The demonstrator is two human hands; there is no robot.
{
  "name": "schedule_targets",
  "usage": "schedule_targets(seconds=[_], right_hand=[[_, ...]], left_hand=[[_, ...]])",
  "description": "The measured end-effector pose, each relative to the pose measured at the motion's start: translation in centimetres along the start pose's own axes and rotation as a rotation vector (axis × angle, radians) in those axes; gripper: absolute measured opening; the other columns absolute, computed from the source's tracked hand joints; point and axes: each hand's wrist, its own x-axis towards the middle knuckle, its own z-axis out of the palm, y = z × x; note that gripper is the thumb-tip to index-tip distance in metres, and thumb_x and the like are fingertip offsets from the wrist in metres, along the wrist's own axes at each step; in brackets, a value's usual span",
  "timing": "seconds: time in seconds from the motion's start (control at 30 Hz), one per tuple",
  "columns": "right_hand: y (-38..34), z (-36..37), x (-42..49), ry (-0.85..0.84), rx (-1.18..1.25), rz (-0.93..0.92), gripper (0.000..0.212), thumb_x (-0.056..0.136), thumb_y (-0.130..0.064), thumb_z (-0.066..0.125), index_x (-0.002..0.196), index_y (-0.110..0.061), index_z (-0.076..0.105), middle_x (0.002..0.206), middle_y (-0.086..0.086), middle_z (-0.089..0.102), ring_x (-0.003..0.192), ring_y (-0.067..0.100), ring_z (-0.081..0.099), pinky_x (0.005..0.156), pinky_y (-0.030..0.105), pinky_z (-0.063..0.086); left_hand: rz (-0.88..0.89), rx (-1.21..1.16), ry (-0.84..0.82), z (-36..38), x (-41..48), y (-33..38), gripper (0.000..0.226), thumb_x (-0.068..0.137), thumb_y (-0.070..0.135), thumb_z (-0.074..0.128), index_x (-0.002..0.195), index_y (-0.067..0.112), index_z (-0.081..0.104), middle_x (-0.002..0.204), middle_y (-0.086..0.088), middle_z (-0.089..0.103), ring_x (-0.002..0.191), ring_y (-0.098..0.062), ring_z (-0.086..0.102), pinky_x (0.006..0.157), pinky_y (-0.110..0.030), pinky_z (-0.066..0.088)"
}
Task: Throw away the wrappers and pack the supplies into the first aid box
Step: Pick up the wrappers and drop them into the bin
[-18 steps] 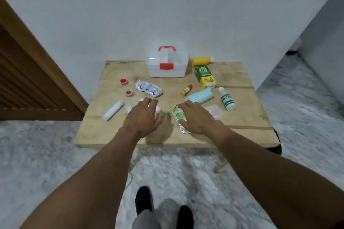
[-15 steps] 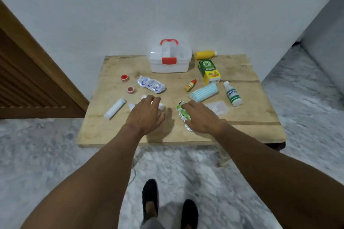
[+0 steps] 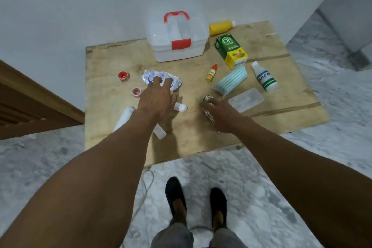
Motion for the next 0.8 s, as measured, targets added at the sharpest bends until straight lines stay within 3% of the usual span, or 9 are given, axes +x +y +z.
schedule_targets(seconds=[0.13,0.27,0.4,0.5,0.63,0.7,0.8], right_hand=[[0.1,-0.2,0.8,-0.003,0.063,0.046,0.058,0.087,-0.012,0.066,0.141,-0.016,0.044,0.144,0.013,0.044,0.12,0.037,0.052,0.095,0.039,0.044],[0.0,-0.3,1.7,-0.005,0.125,0.086,0.042,0.085,-0.014,0.066,0.125,-0.01,0.052,0.123,0.015,0.05,0.104,0.037,0.058,0.084,0.04,0.049],[-0.3,-0.9,2.8,0.011,0.137,0.121,0.026,0.091,-0.012,0.061,0.115,-0.006,0.058,0.118,0.015,0.053,0.104,0.033,0.056,0.081,0.035,0.044],[-0.3,-1.9,3.7,0.095,0.172,0.132,0.019,0.092,-0.012,0.06,0.108,-0.003,0.06,0.114,0.018,0.055,0.102,0.034,0.056,0.079,0.035,0.042],[-0.4,-3.4,4.9,0.221,0.201,0.13,0.019,0.089,-0.017,0.065,0.104,-0.004,0.062,0.111,0.019,0.059,0.101,0.035,0.055,0.074,0.034,0.037],[-0.5,-4.1,5.6,0.257,0.221,0.132,0.021,0.088,-0.017,0.067,0.104,-0.004,0.062,0.11,0.019,0.059,0.099,0.036,0.055,0.074,0.036,0.041],[-0.7,-4.6,6.5,0.263,0.259,0.135,0.022,0.086,-0.016,0.067,0.104,-0.005,0.06,0.108,0.019,0.059,0.095,0.038,0.057,0.072,0.036,0.042]], left_hand=[[0.02,-0.018,-0.028,0.7,2.1,-0.8,0.042,0.093,0.025,0.056,0.129,0.004,0.052,0.123,-0.026,0.05,0.104,-0.041,0.056,0.071,-0.046,0.05],[0.016,-0.027,-0.075,1.4,3.4,-0.7,0.045,0.093,0.027,0.056,0.132,0.004,0.05,0.127,-0.026,0.048,0.109,-0.041,0.053,0.078,-0.045,0.047],[0.011,0.023,-0.114,1.8,4.5,-1.2,0.053,0.092,0.041,0.041,0.128,0.004,0.052,0.126,-0.024,0.051,0.106,-0.041,0.053,0.079,-0.047,0.045],[-0.075,0.001,-0.109,1.6,5.3,-1.5,0.05,0.093,0.041,0.052,0.131,0.009,0.05,0.126,-0.025,0.05,0.11,-0.042,0.053,0.084,-0.046,0.045],[-0.164,0.095,-0.134,2.1,6.7,-1.9,0.055,0.091,0.054,0.052,0.135,0.023,0.042,0.13,-0.03,0.042,0.122,-0.046,0.044,0.1,-0.049,0.038],[-0.216,0.095,-0.173,2.6,7.5,-2.3,0.054,0.089,0.058,0.053,0.132,0.028,0.041,0.13,-0.033,0.039,0.122,-0.048,0.041,0.102,-0.051,0.038],[-0.25,0.067,-0.225,3.5,8.2,-2.6,0.051,0.086,0.047,0.06,0.131,0.031,0.043,0.131,-0.032,0.038,0.122,-0.048,0.039,0.098,-0.05,0.041]])
